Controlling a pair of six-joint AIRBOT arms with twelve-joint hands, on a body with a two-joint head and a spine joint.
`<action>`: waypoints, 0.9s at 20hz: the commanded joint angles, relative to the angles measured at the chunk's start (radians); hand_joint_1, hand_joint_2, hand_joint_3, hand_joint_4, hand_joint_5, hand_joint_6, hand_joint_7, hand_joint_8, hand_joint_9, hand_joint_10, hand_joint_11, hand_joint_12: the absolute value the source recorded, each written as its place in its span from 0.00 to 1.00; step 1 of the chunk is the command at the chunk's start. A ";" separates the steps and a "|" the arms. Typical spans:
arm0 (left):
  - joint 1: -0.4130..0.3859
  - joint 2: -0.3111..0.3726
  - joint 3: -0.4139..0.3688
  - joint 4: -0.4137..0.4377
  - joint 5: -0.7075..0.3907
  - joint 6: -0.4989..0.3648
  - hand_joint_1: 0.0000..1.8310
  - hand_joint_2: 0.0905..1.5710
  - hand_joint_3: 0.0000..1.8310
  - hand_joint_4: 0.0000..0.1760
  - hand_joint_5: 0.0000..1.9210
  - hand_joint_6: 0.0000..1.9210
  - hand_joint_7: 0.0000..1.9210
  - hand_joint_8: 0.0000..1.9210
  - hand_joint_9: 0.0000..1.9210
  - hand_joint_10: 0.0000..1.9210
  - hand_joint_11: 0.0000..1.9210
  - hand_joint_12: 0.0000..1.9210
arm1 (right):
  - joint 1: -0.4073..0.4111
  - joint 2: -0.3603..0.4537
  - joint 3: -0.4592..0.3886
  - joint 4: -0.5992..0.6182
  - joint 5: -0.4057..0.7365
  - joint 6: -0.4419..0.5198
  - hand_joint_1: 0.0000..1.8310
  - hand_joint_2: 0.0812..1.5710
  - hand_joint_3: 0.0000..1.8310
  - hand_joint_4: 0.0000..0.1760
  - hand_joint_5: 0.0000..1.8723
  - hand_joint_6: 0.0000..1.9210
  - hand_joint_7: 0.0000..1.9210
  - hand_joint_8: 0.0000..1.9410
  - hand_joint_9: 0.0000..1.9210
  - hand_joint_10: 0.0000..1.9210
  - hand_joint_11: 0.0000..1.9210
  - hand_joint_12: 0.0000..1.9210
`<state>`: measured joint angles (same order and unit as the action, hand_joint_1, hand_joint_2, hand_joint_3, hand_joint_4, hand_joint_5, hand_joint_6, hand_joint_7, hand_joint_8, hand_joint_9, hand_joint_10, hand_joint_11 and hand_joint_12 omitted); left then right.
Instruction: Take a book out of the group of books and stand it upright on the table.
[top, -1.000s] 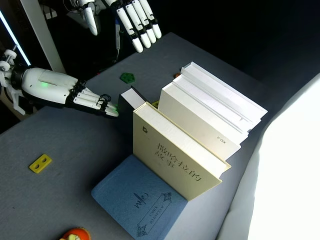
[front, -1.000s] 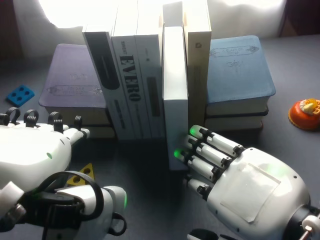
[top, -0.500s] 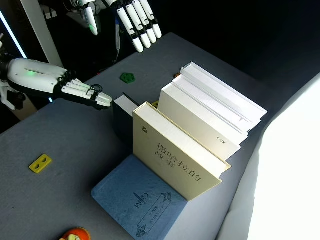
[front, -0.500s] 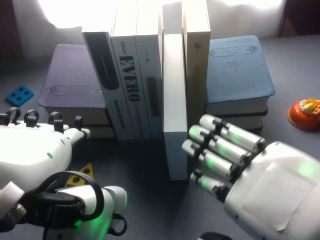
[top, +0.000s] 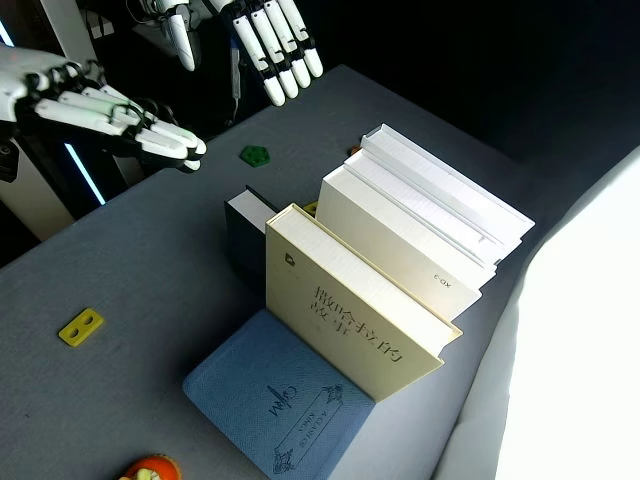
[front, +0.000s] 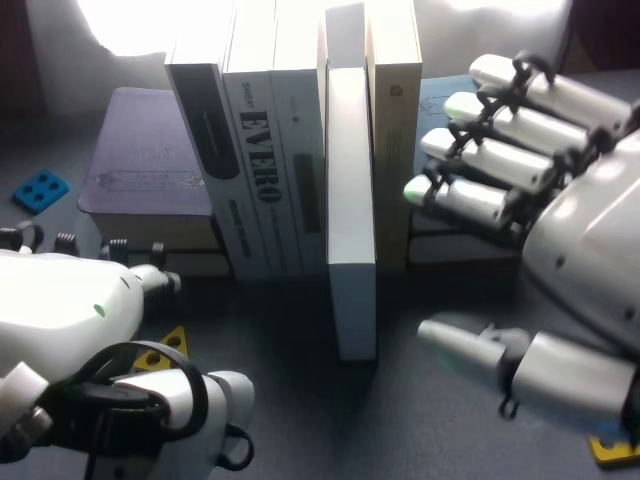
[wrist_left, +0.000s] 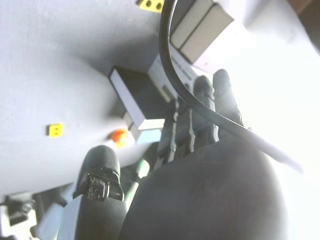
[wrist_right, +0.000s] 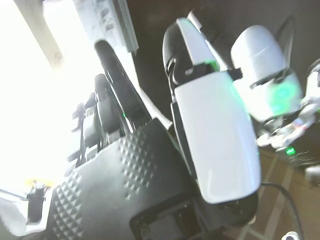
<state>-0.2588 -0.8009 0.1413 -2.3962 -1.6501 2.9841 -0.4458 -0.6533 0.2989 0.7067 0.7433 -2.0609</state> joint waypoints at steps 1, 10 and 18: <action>-0.011 0.000 0.001 0.080 0.009 -0.002 0.06 0.86 0.00 0.00 0.21 0.02 0.28 0.01 0.28 0.04 0.01 0.67 | 0.026 0.018 0.016 -0.051 0.007 0.022 0.00 0.80 0.00 0.00 0.27 0.10 0.30 0.04 0.17 0.23 0.00 0.54; -0.011 0.000 0.002 0.089 0.009 0.005 0.37 0.90 0.00 0.91 0.25 0.92 0.34 0.89 0.30 0.95 0.24 1.00 | 0.240 0.064 0.240 -0.051 -0.456 0.232 0.01 0.79 0.00 0.00 0.39 0.79 0.42 0.82 0.33 1.00 0.20 1.00; -0.011 0.000 0.001 0.089 0.009 0.011 0.20 0.92 0.00 0.00 0.47 1.00 0.53 1.00 0.52 1.00 0.49 1.00 | 0.273 0.048 0.241 -0.051 -0.432 0.217 0.00 0.81 0.00 0.00 0.59 0.96 0.65 0.97 0.64 1.00 0.49 1.00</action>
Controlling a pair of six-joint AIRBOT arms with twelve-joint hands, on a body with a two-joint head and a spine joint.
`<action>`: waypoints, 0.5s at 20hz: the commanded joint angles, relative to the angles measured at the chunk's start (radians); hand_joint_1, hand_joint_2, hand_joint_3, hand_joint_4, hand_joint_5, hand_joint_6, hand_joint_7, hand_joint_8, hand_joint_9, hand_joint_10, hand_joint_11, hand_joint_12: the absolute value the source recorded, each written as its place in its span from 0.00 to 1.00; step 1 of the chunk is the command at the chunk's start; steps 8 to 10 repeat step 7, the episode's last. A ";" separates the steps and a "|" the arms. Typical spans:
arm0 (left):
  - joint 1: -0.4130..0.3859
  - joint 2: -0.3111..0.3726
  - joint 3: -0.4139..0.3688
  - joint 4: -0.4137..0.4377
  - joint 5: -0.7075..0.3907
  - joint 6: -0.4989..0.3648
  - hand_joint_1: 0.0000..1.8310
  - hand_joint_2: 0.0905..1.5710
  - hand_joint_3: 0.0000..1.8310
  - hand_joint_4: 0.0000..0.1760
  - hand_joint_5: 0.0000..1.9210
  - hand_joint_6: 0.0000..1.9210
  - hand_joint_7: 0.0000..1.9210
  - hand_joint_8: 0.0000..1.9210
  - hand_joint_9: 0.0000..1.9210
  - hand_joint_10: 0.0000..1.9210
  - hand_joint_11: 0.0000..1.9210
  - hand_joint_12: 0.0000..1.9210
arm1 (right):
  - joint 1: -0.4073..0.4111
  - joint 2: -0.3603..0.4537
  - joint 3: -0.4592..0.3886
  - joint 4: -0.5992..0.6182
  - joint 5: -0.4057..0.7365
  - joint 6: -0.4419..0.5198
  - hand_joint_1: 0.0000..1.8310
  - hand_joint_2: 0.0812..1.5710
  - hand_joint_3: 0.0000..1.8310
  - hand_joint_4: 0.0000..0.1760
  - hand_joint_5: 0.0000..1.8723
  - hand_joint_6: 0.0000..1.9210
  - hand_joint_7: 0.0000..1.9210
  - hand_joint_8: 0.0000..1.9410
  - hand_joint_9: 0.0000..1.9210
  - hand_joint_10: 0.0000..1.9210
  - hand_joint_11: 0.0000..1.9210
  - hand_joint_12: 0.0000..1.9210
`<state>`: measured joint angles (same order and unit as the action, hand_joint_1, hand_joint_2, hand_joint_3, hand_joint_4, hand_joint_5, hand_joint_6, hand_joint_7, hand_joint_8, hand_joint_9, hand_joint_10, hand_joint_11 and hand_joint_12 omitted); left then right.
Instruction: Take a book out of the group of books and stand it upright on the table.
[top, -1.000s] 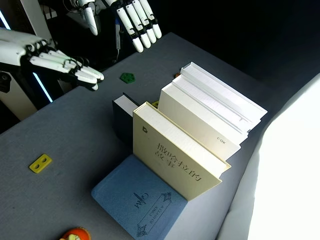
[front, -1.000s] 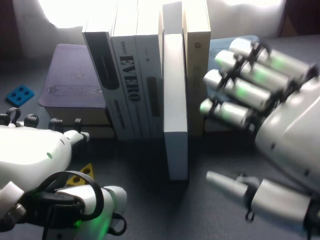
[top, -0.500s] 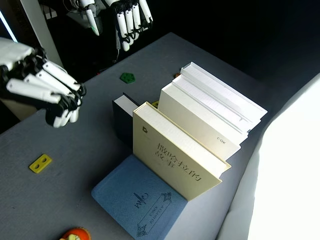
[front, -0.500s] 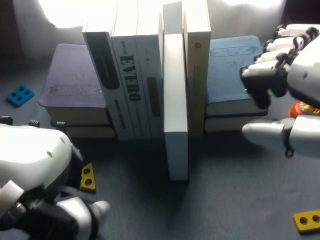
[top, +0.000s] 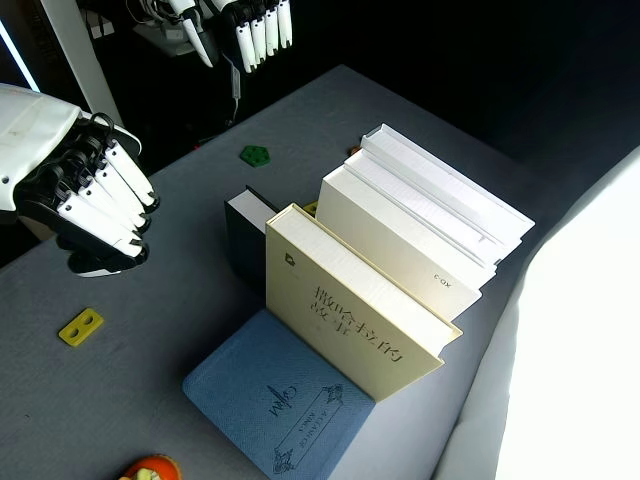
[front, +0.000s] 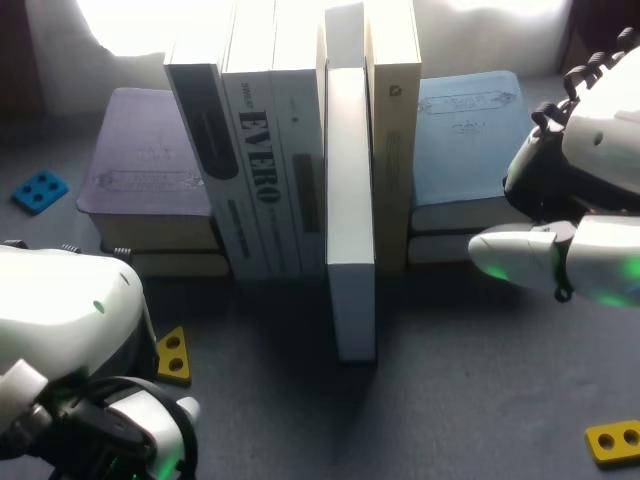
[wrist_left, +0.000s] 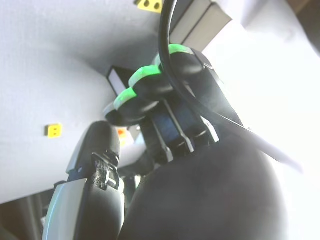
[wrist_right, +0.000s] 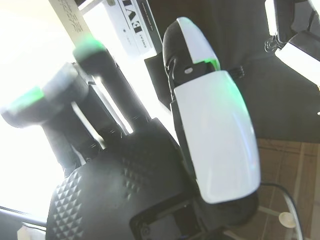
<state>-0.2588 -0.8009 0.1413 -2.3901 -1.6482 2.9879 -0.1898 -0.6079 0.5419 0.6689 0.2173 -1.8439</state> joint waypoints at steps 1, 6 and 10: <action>-0.011 0.000 0.001 0.083 0.007 0.007 0.21 0.92 0.00 0.00 0.46 1.00 0.53 1.00 0.52 1.00 0.50 1.00 | 0.018 0.001 -0.002 -0.013 0.097 -0.004 0.00 0.81 0.00 0.00 0.60 0.97 0.67 0.98 0.66 1.00 0.53 1.00; -0.011 0.000 0.001 0.083 0.007 0.007 0.17 0.92 0.00 0.00 0.48 1.00 0.53 1.00 0.52 1.00 0.50 1.00 | 0.014 -0.007 -0.002 -0.017 0.100 -0.015 0.00 0.82 0.00 0.99 0.64 0.99 0.68 1.00 0.69 1.00 0.58 1.00; -0.011 0.000 0.001 0.083 0.007 0.007 0.17 0.92 0.00 0.00 0.48 1.00 0.53 1.00 0.52 1.00 0.49 1.00 | 0.014 -0.009 -0.002 -0.029 0.113 -0.014 0.00 0.82 0.00 1.00 0.64 0.99 0.68 1.00 0.68 1.00 0.57 1.00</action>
